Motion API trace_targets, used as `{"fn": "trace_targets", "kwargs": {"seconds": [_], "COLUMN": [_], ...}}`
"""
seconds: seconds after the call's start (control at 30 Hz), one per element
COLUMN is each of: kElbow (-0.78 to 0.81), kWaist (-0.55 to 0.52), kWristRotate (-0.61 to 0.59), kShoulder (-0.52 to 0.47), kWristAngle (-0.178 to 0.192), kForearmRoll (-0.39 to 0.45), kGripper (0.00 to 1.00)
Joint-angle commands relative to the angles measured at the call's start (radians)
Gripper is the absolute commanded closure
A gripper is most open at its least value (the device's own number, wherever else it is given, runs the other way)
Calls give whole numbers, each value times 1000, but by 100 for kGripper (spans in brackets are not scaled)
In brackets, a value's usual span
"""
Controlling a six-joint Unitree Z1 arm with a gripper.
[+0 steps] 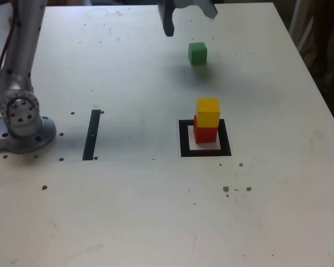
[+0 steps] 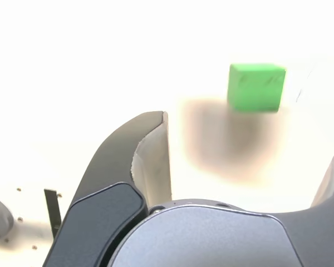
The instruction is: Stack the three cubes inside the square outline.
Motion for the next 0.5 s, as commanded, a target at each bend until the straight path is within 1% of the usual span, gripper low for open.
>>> {"fn": "trace_targets", "kwargs": {"seconds": [0.0,0.23,0.47], "kElbow": [-10,-43,-57], "kWaist": [19,40,39], "kWristRotate": [15,69,94], "kShoulder": [34,146,191], "kWristAngle": [4,3,0], "kForearmRoll": [0,-22,-61], "kGripper": [0,0,0]}}
